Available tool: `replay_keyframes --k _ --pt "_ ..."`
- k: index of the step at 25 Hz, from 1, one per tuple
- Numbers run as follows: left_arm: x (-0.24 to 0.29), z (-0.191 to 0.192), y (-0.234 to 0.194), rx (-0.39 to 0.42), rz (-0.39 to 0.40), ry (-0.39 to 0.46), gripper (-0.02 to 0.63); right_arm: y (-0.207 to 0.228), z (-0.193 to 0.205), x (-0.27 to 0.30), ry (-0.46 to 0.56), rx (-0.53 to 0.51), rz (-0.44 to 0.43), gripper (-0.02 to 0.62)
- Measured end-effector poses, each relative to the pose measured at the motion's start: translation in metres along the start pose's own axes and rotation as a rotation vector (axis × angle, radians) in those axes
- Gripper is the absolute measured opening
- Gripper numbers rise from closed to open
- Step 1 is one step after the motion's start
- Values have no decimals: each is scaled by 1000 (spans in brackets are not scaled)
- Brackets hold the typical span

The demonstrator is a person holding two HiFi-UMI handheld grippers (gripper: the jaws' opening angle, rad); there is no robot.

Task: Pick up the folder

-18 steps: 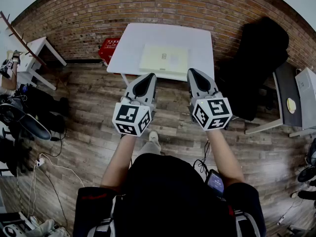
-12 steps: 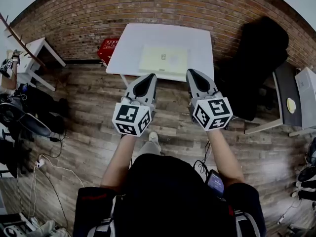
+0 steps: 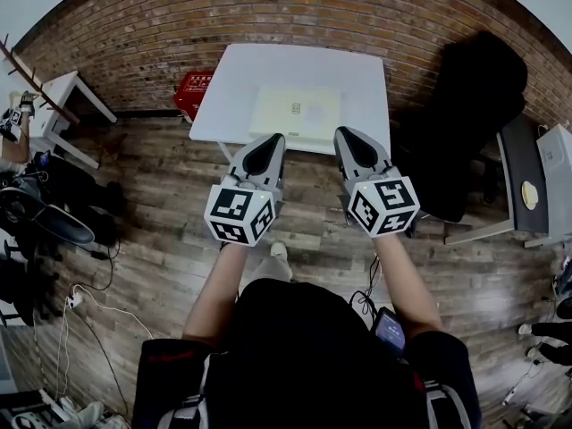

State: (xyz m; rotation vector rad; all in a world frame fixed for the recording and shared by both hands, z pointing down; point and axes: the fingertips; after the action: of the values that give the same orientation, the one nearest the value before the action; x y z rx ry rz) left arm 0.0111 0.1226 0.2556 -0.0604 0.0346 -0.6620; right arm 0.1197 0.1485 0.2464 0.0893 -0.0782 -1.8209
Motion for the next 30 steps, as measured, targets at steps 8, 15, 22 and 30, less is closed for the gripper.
replay_keyframes --k 8,15,22,30 --pt "33 0 -34 -32 0 1 20 25 -2 36 -4 10 29 29" --pt "52 -2 -81 -102 -18 4 20 34 -7 71 -14 13 47 29" --pt "66 -13 -112 -119 5 15 20 38 -18 102 -12 4 86 29" --pt "80 -13 -134 -117 44 6 20 37 -18 130 -19 1 110 29"
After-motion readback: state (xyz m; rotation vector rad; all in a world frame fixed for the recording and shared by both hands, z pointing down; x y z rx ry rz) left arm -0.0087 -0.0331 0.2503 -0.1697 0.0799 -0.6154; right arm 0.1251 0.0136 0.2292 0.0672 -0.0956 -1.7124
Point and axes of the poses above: the fingertips, and each gripper's own axes: x forward along the fingers, y to its right, z out of its underside, and after that the axes turned 1 degree about z, right-handed
